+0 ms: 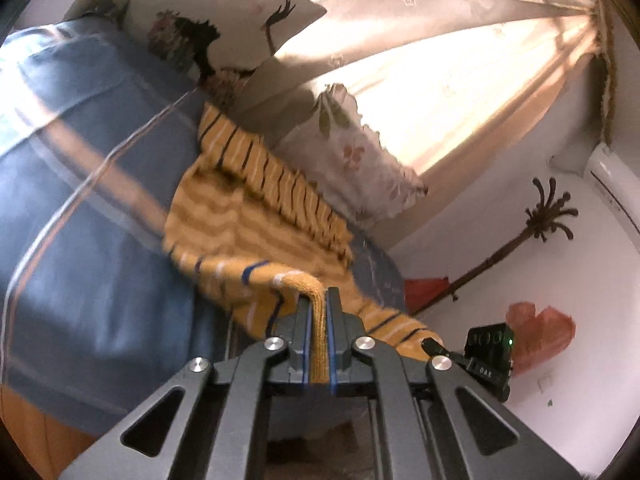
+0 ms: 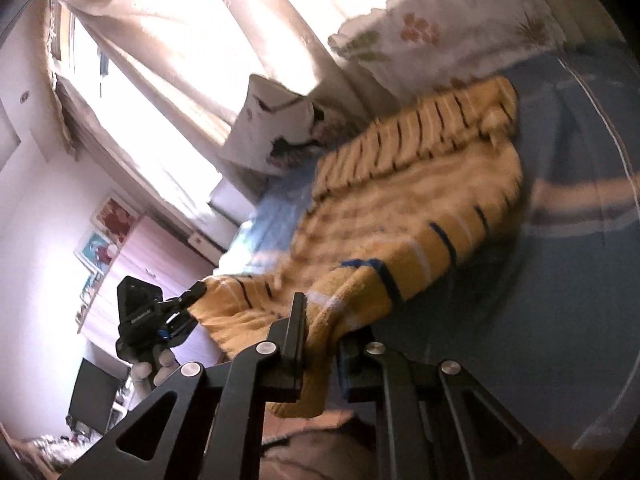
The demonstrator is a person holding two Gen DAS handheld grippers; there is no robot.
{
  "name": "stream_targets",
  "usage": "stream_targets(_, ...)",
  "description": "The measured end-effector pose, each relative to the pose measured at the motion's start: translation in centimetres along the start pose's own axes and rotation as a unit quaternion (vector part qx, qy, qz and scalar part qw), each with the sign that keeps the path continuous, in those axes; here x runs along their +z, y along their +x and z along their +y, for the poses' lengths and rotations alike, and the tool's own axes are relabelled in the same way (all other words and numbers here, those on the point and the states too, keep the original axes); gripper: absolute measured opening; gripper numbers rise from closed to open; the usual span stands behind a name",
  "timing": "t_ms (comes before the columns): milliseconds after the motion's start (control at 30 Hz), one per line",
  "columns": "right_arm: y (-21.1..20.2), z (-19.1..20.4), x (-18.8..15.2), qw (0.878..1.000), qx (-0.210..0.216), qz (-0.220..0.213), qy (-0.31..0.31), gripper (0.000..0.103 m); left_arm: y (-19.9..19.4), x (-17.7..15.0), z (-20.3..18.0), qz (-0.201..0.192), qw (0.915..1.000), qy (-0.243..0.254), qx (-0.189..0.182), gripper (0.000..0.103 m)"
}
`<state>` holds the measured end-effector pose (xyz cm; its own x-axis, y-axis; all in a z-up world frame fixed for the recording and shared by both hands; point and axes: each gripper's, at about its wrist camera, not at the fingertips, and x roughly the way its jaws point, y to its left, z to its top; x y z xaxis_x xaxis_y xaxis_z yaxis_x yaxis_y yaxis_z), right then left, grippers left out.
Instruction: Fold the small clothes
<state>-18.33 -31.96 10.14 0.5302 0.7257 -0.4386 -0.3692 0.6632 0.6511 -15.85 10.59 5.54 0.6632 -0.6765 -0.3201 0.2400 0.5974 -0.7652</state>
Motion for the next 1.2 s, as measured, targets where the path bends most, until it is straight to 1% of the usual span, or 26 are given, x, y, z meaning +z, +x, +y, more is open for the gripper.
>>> stream_targets(67, 0.6, 0.1, 2.7, 1.000, 0.001, -0.013, 0.006, 0.014, 1.2, 2.2, -0.3, -0.003, 1.0000, 0.000, 0.005, 0.006)
stream_targets(133, 1.6, -0.1, 5.7, 1.000, 0.003, -0.025, 0.016, 0.014, 3.4, 4.8, -0.7, -0.004, 0.9999, 0.000, 0.013, 0.006)
stream_targets(200, 2.7, -0.5, 8.6, 0.999, 0.001, -0.030, 0.023, 0.014, 5.9, 7.4, -0.9, 0.003, 0.9998, -0.005, 0.017, 0.006)
stream_targets(333, 6.2, -2.1, 14.5, 0.999, -0.024, -0.034, 0.035, 0.014, 10.7, 12.4, -0.5, 0.012, 0.9993, -0.015, 0.033, 0.006)
stream_targets(367, 7.0, -2.7, 15.7, 0.998, -0.030, -0.035, 0.039, 0.014, 12.4, 14.0, -0.2, 0.012, 0.9989, -0.015, 0.043, 0.006)
stream_targets(467, 10.2, -5.6, 19.5, 0.996, -0.057, -0.034, 0.060, 0.014, 16.5, 17.3, 0.7, 0.013, 0.9972, -0.015, 0.072, 0.006)
stream_targets(533, 12.9, -8.4, 21.8, 0.993, -0.076, -0.028, 0.081, 0.014, 19.4, 19.4, 1.9, 0.007, 0.9944, -0.018, 0.104, 0.006)
stream_targets(567, 13.9, -9.6, 22.4, 0.992, -0.083, -0.023, 0.090, 0.017, 20.7, 20.3, 2.8, 0.004, 0.9926, -0.022, 0.119, 0.006)
stream_targets(600, 15.2, -11.3, 23.1, 0.989, -0.096, -0.016, 0.107, 0.017, 22.1, 21.1, 4.0, 0.002, 0.9906, -0.035, 0.133, 0.006)
stream_targets(633, 16.2, -12.6, 23.4, 0.987, -0.102, -0.008, 0.123, 0.019, 23.2, 21.7, 5.6, 0.004, 0.9890, -0.056, 0.137, 0.006)
stream_targets(667, 17.1, -14.0, 23.7, 0.985, -0.103, -0.001, 0.142, 0.026, 24.0, 22.0, 6.8, 0.009, 0.9880, -0.077, 0.134, 0.006)
stream_targets(700, 17.7, -15.3, 23.8, 0.982, -0.102, 0.000, 0.159, 0.032, 24.6, 22.2, 8.3, 0.015, 0.9866, -0.107, 0.122, 0.006)
stream_targets(733, 17.9, -16.1, 23.8, 0.981, -0.097, -0.004, 0.169, 0.036, 24.8, 22.2, 9.3, 0.016, 0.9857, -0.128, 0.109, 0.006)
stream_targets(767, 18.0, -16.8, 23.9, 0.980, -0.089, -0.010, 0.179, 0.046, 24.8, 22.2, 9.9, 0.015, 0.9855, -0.141, 0.094, 0.007)
stream_targets(800, 17.8, -17.3, 24.0, 0.979, -0.078, -0.019, 0.186, 0.054, 24.6, 22.1, 10.2, 0.015, 0.9862, -0.142, 0.083, 0.009)
stream_targets(833, 17.5, -17.6, 24.2, 0.979, -0.074, -0.027, 0.187, 0.057, 24.4, 22.1, 10.3, 0.013, 0.9869, -0.141, 0.078, 0.016)
stream_targets(867, 17.2, -17.7, 24.3, 0.979, -0.074, -0.034, 0.187, 0.059, 24.0, 22.1, 10.4, 0.009, 0.9873, -0.141, 0.073, 0.026)
stream_targets(933, 16.1, -17.5, 24.9, 0.978, -0.086, -0.053, 0.181, 0.059, 22.9, 22.2, 10.4, -0.002, 0.9874, -0.144, 0.066, 0.033)
stream_targets(1000, 14.7, -16.4, 25.3, 0.980, -0.107, -0.072, 0.154, 0.059, 21.8, 22.2, 9.7, -0.007, 0.9891, -0.132, 0.065, 0.034)
stream_targets(1067, 14.1, -14.5, 25.1, 0.983, -0.133, -0.066, 0.106, 0.059, 21.3, 21.9, 8.3, -0.006, 0.9913, -0.110, 0.073, 0.040)
stream_targets(1133, 14.2, -12.2, 23.9, 0.987, -0.148, -0.040, 0.047, 0.059, 20.9, 21.0, 6.8, 0.006, 0.9937, -0.069, 0.088, 0.044)
stream_targets(1167, 14.5, -11.3, 23.1, 0.986, -0.163, -0.020, 0.017, 0.059, 20.8, 20.2, 6.0, 0.019, 0.9936, -0.041, 0.104, 0.046)
stream_targets(1200, 14.7, -10.5, 22.3, 0.982, -0.186, -0.005, -0.014, 0.059, 20.9, 19.7, 5.7, 0.027, 0.9923, -0.024, 0.118, 0.047)
